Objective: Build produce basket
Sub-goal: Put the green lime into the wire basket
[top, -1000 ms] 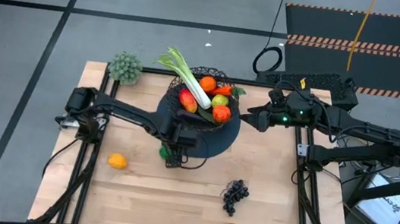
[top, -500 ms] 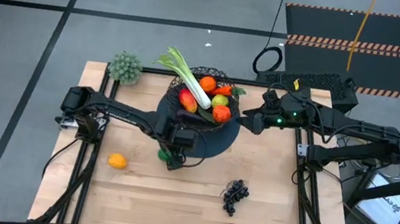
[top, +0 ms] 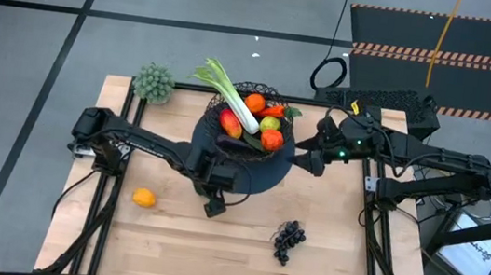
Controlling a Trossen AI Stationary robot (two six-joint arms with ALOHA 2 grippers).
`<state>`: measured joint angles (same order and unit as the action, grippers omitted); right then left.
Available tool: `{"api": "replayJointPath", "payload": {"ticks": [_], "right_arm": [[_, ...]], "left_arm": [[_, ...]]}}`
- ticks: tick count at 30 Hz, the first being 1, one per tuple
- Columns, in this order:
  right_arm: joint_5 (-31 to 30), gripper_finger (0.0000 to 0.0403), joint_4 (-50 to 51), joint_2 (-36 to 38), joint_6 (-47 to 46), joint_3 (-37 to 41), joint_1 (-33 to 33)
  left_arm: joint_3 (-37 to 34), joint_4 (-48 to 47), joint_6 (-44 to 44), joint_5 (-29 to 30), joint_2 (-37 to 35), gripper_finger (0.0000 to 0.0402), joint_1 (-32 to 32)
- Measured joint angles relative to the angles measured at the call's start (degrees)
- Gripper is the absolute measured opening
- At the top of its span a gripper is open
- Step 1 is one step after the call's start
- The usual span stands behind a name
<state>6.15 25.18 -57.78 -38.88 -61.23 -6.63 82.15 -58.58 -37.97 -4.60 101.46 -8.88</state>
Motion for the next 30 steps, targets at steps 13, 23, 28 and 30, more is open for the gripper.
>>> {"api": "replayJointPath", "payload": {"ticks": [13, 23, 28, 30], "right_arm": [[9.5, 0.0393, 2.0, 0.0, 1.5, 0.0, 0.0], [12.1, 0.0393, 2.0, 0.4, 5.4, 0.0, 0.8], [12.1, 0.0393, 2.0, 0.5, 7.6, 0.0, 0.8], [12.1, 0.0393, 2.0, 0.5, 8.4, 0.0, 0.7]], "left_arm": [[-5.1, 2.4, 3.7, 4.4, -6.2, 0.0376, -2.5], [-12.0, 6.8, 14.1, 6.8, -6.7, 0.0377, -2.4], [-12.3, 8.2, 16.0, 7.8, -6.7, 0.0377, -1.0], [-12.3, 8.3, 17.2, 7.6, -6.3, 0.0377, -0.8]]}}
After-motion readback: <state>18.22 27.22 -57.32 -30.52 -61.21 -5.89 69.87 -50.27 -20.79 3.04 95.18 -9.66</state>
